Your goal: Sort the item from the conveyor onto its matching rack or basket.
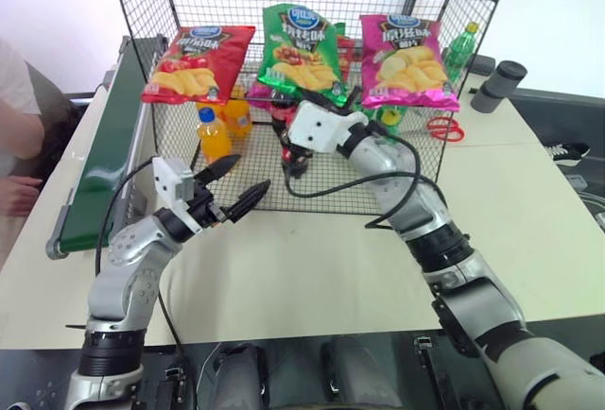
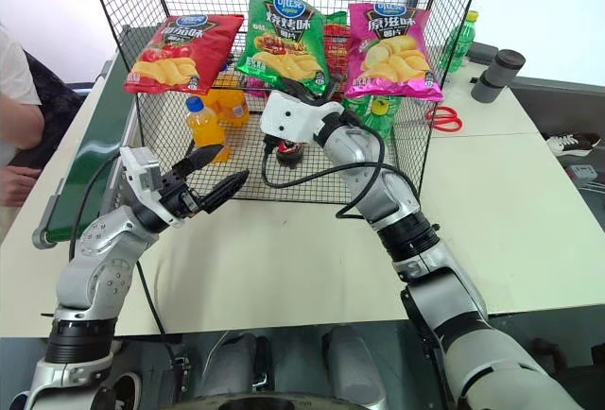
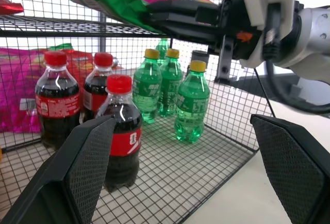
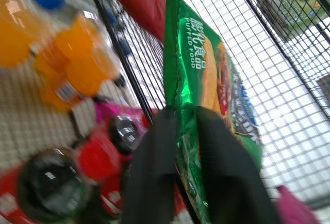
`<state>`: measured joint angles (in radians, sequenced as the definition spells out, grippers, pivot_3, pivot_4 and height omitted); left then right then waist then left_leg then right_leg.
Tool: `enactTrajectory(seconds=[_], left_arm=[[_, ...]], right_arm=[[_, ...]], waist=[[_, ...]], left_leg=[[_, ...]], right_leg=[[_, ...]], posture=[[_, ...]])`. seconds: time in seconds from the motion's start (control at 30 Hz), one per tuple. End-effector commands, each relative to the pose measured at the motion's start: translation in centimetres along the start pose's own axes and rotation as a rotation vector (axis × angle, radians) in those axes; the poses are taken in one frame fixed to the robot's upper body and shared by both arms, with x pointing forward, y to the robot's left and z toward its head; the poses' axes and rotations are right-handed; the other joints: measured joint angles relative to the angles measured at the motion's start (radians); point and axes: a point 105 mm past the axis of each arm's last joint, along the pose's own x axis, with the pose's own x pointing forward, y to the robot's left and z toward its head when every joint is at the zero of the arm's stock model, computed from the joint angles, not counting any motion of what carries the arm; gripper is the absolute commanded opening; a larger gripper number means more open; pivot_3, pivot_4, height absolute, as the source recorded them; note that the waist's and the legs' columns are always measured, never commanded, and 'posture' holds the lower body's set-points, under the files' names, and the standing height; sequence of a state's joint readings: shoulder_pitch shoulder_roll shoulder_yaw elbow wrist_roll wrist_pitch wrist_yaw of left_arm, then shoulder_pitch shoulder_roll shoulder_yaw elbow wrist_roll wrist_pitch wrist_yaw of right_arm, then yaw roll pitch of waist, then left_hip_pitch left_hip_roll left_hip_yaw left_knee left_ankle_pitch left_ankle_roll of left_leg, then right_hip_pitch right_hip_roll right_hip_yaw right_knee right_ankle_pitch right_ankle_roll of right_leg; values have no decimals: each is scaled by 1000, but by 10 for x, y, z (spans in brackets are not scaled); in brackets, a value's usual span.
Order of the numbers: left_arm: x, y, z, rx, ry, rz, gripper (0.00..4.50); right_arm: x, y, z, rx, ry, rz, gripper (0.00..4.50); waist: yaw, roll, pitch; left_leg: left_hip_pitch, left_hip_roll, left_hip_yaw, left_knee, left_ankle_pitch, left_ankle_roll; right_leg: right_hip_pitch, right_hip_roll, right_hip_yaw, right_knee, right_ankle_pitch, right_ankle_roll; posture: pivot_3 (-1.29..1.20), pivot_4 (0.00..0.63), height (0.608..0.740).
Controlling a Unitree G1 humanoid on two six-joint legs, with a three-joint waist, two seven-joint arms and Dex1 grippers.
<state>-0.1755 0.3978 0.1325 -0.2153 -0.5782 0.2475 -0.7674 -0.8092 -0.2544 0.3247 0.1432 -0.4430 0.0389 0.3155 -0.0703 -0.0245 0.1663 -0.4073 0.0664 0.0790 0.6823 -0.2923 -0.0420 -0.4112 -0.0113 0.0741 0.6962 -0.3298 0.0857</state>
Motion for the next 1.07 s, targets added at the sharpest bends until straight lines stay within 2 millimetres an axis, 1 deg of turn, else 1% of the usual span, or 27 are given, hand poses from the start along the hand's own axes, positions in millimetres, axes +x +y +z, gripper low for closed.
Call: enactTrajectory(seconds=[0.03,0.07,0.1,0.17,0.23,0.27,0.3,0.37,0.4,0.5,0.53,0.57,0.6,0.63,0.73,0.8,0.87,0.9,0.97,1.03,1.07], left_arm=[[-1,1,7,21,-32,3,4500],[0,1,6,26,-32,1,4500],[0,1,6,29,-31,-2,4500],[0,1,5,34,-29,-8,4500],[0,1,5,40,-30,-9,4500],[0,2,5,39,-32,-4,4500],[-1,3,4,36,-30,6,4500],[0,4,1,24,-13,27,4500],[-1,5,-1,5,-1,53,4500],[-6,8,-7,68,94,81,4500],[-11,8,-5,69,103,64,4500],[-19,10,-2,61,116,50,4500],[-25,13,1,63,131,40,4500],[-30,16,3,75,152,33,4500],[-41,21,4,128,212,-16,4500],[-47,30,1,153,261,-6,4500],[-52,39,-2,161,279,9,4500],[-53,43,-3,168,287,15,4500],[-54,49,-4,159,287,30,4500],[-55,51,-3,130,270,14,4500],[-56,50,-5,151,287,-11,4500]], right_arm=[[-3,-20,31,17,-106,-52,2769],[-4,-21,35,16,-118,-53,3134],[-7,-21,41,-1,-149,-50,3134],[-14,-24,52,90,-204,-53,3134],[-25,-26,72,132,-310,-48,3134],[-30,-28,76,162,-334,-49,3134],[-34,-32,79,235,-354,-67,3134],[-43,-40,80,380,-371,-95,3134],[-50,-45,77,462,-371,-104,3134],[-81,-46,61,584,-326,-64,3134],[-98,-48,53,670,-319,-50,3134],[-118,-49,45,765,-301,-49,3671],[-136,-43,42,799,-270,-11,3947],[-152,-37,41,798,-230,30,4422],[-190,-22,30,806,-72,144,4469],[-218,-13,17,809,51,213,4469],[-243,-8,3,780,173,248,4469],[-250,-7,2,801,190,258,4469],[-257,-5,1,810,209,257,4469],[-264,-2,-2,810,234,263,4469],[-267,-1,-6,787,254,262,4469]], waist=[[1,0,0],[1,0,0],[1,0,0],[2,0,0],[2,0,0],[2,0,0],[2,0,0],[1,0,0],[2,0,0],[10,0,0],[11,0,0],[14,0,0],[22,0,0],[26,0,0],[26,2,1],[25,2,1],[28,2,1],[28,1,1],[23,1,1],[25,0,1],[25,0,1]], left_leg=[[0,0,0,0,0,0],[0,0,0,0,0,0],[0,0,0,0,0,0],[0,0,0,0,0,0],[0,0,-1,0,0,0],[0,0,0,0,0,0],[0,0,0,0,0,0],[0,0,-1,0,0,0],[0,0,-1,0,0,0],[0,0,-2,0,0,0],[0,0,-3,0,0,1],[0,0,-3,0,-1,1],[0,0,-3,0,-1,1],[-1,0,-3,-1,-1,1],[-1,0,-3,-3,-1,2],[1,0,-3,-3,-1,2],[5,0,-3,-4,-1,2],[8,0,-3,-5,-2,3],[14,-1,-2,-6,-2,3],[16,0,-1,-6,-2,3],[16,0,-1,-6,-2,3]], right_leg=[[0,0,0,0,0,0],[0,0,0,0,0,0],[0,0,0,0,0,0],[0,0,0,0,0,0],[0,0,-1,0,0,0],[0,-1,-1,0,0,0],[0,0,-1,0,0,0],[0,-1,-1,0,0,0],[1,0,-1,0,0,0],[2,-1,-2,0,0,0],[3,-1,-3,-2,0,0],[3,-2,-3,-2,0,0],[3,-2,-3,-3,0,0],[4,-2,-4,-4,0,0],[4,-2,-5,-7,0,0],[6,-2,-4,-8,0,0],[12,-1,-5,-11,0,-1],[15,0,-4,-12,0,-1],[20,0,-4,-14,0,-1],[21,1,-3,-14,0,-1],[21,0,-3,-14,0,-1]], posture=[[0,150,740],[0,150,740],[0,150,740],[0,150,740],[0,150,740],[0,150,740],[0,150,740],[0,150,740],[0,150,740],[0,150,740],[0,150,740],[0,150,740],[0,150,740],[0,150,740],[0,150,740],[0,150,740],[0,150,740],[0,150,740],[0,150,740],[0,150,740],[0,150,740]])
